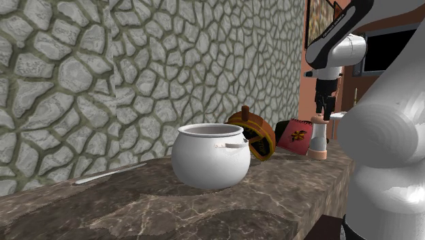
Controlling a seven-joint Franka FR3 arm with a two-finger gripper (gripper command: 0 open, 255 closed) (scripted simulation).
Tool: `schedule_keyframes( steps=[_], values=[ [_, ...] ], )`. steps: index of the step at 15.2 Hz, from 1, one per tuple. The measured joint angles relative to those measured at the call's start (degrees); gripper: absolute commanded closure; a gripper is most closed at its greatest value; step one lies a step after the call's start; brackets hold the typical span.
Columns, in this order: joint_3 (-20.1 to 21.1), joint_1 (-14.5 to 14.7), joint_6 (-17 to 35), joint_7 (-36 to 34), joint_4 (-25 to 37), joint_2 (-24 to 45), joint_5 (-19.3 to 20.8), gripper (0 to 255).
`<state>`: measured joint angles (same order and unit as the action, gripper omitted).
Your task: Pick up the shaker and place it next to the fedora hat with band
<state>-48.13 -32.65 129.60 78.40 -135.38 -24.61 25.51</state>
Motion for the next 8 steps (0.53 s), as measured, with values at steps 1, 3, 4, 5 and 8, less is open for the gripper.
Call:
schedule_keyframes(
  steps=[1, 3, 4, 5, 8],
  values=[
    [0.9, -0.3, -1.4, -0.3, 0.4, -0.9, 0.2, 0],
    [2.7, -1.0, -5.0, -0.5, 2.1, -2.9, 0.3, 0],
    [3.4, -1.3, -6.0, -0.8, 2.2, -3.7, 0.5, 0],
    [3.7, -1.4, -6.8, -0.8, 2.5, -4.1, 0.5, 0],
    [3.8, -1.4, -7.1, -0.8, 2.8, -4.1, 0.5, 0]
  ],
)
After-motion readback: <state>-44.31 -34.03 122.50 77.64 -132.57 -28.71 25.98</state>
